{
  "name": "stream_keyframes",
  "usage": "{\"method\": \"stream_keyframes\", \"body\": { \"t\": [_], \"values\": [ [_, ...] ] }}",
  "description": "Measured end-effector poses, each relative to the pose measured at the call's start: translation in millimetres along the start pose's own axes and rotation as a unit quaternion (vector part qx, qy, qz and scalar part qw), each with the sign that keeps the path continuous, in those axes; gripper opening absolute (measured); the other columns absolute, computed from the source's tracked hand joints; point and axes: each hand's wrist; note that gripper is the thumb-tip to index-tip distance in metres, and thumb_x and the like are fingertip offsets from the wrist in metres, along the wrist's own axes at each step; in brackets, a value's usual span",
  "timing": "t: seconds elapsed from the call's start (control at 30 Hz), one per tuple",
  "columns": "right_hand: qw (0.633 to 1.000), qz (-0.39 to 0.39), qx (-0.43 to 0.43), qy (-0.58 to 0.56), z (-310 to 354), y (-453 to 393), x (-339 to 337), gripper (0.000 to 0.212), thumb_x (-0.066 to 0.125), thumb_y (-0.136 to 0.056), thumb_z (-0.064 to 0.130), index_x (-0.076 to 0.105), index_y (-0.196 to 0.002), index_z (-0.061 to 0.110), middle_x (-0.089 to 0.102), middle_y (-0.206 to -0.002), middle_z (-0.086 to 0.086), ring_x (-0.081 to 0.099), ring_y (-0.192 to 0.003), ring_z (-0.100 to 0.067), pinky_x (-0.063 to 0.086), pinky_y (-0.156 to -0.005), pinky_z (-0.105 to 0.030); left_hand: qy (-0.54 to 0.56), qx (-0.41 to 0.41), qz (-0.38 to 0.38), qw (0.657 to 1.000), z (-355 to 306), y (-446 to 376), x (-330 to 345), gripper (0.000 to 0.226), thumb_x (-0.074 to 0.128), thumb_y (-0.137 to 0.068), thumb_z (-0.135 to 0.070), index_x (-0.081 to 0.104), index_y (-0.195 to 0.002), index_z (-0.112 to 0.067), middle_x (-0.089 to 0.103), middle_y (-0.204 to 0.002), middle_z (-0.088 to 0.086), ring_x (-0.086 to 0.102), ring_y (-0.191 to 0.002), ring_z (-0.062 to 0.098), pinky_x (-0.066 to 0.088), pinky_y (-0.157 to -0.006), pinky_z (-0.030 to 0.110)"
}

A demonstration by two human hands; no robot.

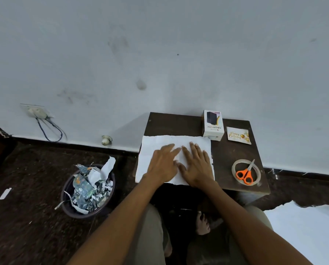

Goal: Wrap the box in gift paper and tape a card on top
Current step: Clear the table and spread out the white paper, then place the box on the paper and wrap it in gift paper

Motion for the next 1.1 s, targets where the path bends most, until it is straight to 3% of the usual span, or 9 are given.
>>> {"method": "stream_keyframes", "body": {
  "t": [0.1,0.2,0.33,0.4,0.5,0.6,0.8,0.97,1.1],
  "values": [
    [0.999,0.015,-0.008,-0.036,-8.6,-3.3,-4.6,0.082,0.016,-0.092,0.072,0.015,-0.162,0.029,0.000,-0.172,0.000,-0.002,-0.158,-0.021,-0.002,-0.126,-0.041,-0.016,-0.014,0.043,0.999,0.4,2.4,24.8,0.054,0.036,-0.108,-0.039,0.024,-0.160,-0.029,0.007,-0.171,0.000,0.006,-0.157,0.019,0.010,-0.124,0.044],
    [0.995,0.005,0.008,-0.098,-13.0,-6.5,-22.2,0.059,0.054,-0.100,0.043,0.041,-0.153,0.021,0.027,-0.167,-0.004,0.022,-0.154,-0.025,0.018,-0.125,-0.042,-0.029,-0.015,0.065,0.997,3.2,3.0,34.4,0.060,0.028,-0.108,-0.046,0.009,-0.162,-0.030,-0.010,-0.170,-0.001,-0.009,-0.157,0.018,-0.002,-0.124,0.048],
    [0.958,-0.250,0.062,-0.125,-10.9,-16.0,-51.3,0.037,0.072,-0.086,0.009,0.064,-0.122,0.009,0.062,-0.127,-0.015,0.057,-0.119,-0.034,0.050,-0.098,-0.046,-0.043,-0.015,0.067,0.997,3.9,5.1,39.6,0.064,0.026,-0.107,-0.051,-0.002,-0.162,-0.034,-0.020,-0.168,-0.003,-0.017,-0.156,0.019,-0.008,-0.123,0.049],
    [0.934,-0.328,0.106,-0.089,-13.8,-30.3,-65.0,0.046,0.075,-0.083,0.017,0.059,-0.124,0.006,0.058,-0.125,-0.021,0.055,-0.115,-0.039,0.051,-0.092,-0.052,-0.048,-0.016,0.062,0.997,5.0,6.0,42.3,0.064,0.024,-0.106,-0.051,-0.005,-0.161,-0.035,-0.023,-0.168,-0.004,-0.019,-0.155,0.019,-0.010,-0.124,0.049],
    [0.950,-0.235,0.187,-0.082,-25.1,-56.8,-77.8,0.079,0.074,-0.084,0.047,0.037,-0.148,0.018,0.041,-0.143,-0.024,0.041,-0.133,-0.042,0.043,-0.102,-0.058,-0.056,-0.012,0.040,0.998,6.5,7.5,46.1,0.063,0.023,-0.106,-0.051,-0.005,-0.161,-0.036,-0.022,-0.168,-0.004,-0.018,-0.156,0.018,-0.008,-0.125,0.049],
    [0.960,-0.138,0.221,-0.098,-38.4,-76.2,-73.2,0.093,0.072,-0.083,0.060,0.021,-0.155,0.030,0.033,-0.147,-0.025,0.039,-0.134,-0.045,0.041,-0.106,-0.059,-0.060,-0.013,0.045,0.997,6.9,6.4,49.3,0.065,0.022,-0.105,-0.057,-0.008,-0.160,-0.039,-0.025,-0.167,-0.005,-0.021,-0.155,0.017,-0.008,-0.124,0.049],
    [0.959,-0.194,0.186,-0.094,-46.4,-93.4,-78.4,0.074,0.071,-0.087,0.043,0.036,-0.147,0.019,0.047,-0.130,-0.024,0.051,-0.120,-0.044,0.044,-0.098,-0.052,-0.058,-0.009,0.042,0.997,8.8,4.6,51.4,0.070,0.022,-0.102,-0.063,-0.009,-0.159,-0.040,-0.027,-0.166,-0.006,-0.024,-0.154,0.016,-0.008,-0.125,0.049],
    [0.946,-0.305,0.077,-0.084,-22.8,-87.1,-93.7,0.076,0.075,-0.084,0.040,0.041,-0.148,0.015,0.048,-0.137,-0.024,0.054,-0.117,-0.039,0.050,-0.094,-0.047,-0.056,-0.007,0.039,0.998,6.7,-2.0,51.5,0.072,0.017,-0.097,-0.066,-0.007,-0.160,-0.040,-0.025,-0.167,-0.006,-0.021,-0.155,0.017,-0.005,-0.125,0.051],
    [0.938,-0.319,0.037,-0.130,5.1,-67.6,-83.9,0.078,0.074,-0.084,0.042,0.041,-0.150,0.018,0.049,-0.140,-0.020,0.052,-0.123,-0.035,0.049,-0.097,-0.045,-0.054,-0.004,0.024,0.998,0.4,-13.9,54.1,0.070,0.022,-0.101,-0.063,-0.004,-0.160,-0.037,-0.023,-0.168,-0.003,-0.020,-0.155,0.017,-0.005,-0.125,0.052]
  ]
}}
Point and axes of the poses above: each hand's wrist, its own y-axis away from the middle knuckle, its own x-axis out of the palm, z = x × y
